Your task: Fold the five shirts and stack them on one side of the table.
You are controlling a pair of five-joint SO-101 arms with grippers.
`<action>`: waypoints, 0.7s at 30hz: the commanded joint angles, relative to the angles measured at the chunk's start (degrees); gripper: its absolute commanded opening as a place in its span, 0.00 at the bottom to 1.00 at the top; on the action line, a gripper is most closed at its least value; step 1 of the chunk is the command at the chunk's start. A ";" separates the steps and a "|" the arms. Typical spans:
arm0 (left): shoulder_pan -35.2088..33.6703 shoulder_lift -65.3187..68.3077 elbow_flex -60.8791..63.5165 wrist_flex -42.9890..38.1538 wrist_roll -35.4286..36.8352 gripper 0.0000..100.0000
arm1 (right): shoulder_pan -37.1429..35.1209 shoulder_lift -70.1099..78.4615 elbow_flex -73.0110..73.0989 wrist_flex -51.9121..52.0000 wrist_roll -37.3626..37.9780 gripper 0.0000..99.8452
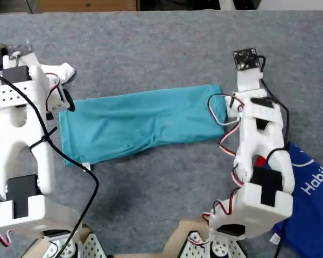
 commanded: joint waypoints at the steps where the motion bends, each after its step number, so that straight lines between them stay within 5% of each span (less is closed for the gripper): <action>1: -0.88 -0.31 3.52 -3.34 -2.73 0.22 | 1.54 -0.66 -1.19 -0.97 -0.79 0.01; 15: -1.58 2.95 16.53 -19.16 -0.88 0.22 | 2.59 -0.40 -2.42 -2.29 -0.97 0.01; 21: -2.37 15.25 6.86 -14.68 -1.05 0.21 | 2.59 -0.40 -2.33 -2.90 -0.97 0.01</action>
